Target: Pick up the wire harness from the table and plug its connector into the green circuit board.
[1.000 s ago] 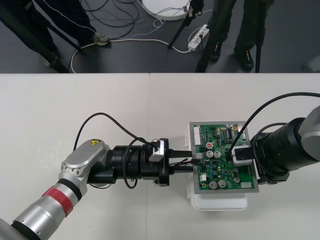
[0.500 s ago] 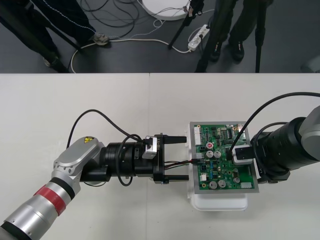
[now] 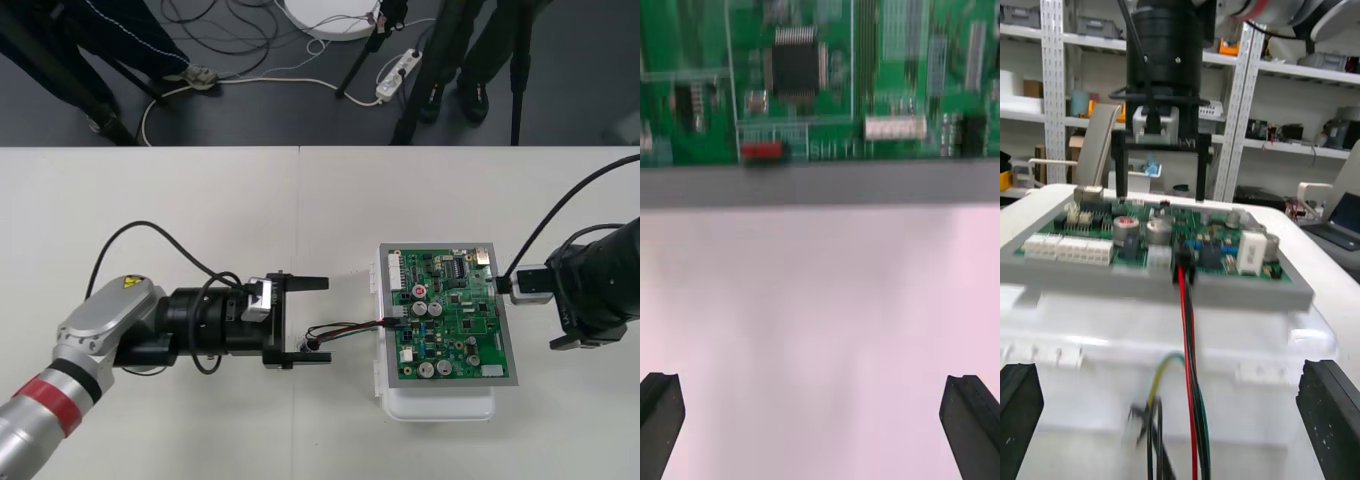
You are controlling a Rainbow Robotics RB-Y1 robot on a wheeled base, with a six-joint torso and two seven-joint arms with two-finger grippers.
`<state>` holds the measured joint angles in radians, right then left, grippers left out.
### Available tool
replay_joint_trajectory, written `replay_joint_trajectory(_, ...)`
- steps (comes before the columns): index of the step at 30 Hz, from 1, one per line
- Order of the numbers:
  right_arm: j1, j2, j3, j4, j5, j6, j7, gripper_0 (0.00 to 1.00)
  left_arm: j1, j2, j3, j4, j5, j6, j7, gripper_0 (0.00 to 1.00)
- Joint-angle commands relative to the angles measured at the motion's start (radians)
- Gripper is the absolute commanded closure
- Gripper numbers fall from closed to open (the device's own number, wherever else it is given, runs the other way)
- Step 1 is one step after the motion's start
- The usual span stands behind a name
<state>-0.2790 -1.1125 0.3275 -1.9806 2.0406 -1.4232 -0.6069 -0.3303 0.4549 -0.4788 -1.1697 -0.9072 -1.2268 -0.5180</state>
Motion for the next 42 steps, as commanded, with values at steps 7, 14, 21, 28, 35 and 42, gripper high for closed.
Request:
replay_joint_trajectory(7,0.129,-0.044,-0.251,0.065,-0.211,0.044,0.207,0.0,0.114,0.203,0.109,-0.084,-0.015,0.0,0.053,0.0)
replay_joint_trajectory(14,0.201,-0.066,-0.338,0.108,-0.52,0.125,0.326,0.0,0.137,0.278,0.221,-0.085,-0.098,-0.149,0.09,0.0)
replay_joint_trajectory(21,0.268,-0.078,-0.433,0.115,-0.75,0.141,0.478,0.0,0.183,0.364,0.292,-0.122,-0.098,-0.263,0.127,0.0)
replay_joint_trajectory(28,0.371,-0.089,-0.547,0.115,-0.912,0.144,0.605,0.0,0.284,0.469,0.39,-0.285,-0.093,-0.312,0.273,0.0)
replay_joint_trajectory(35,0.439,-0.147,-0.551,0.144,-1.054,0.152,0.742,0.0,0.375,0.528,0.523,-0.467,-0.073,-0.312,0.42,0.0)
replay_joint_trajectory(42,0.451,-0.17,-0.555,0.197,-1.201,0.107,0.822,0.0,0.432,0.596,0.64,-0.608,-0.058,-0.309,0.598,0.0)
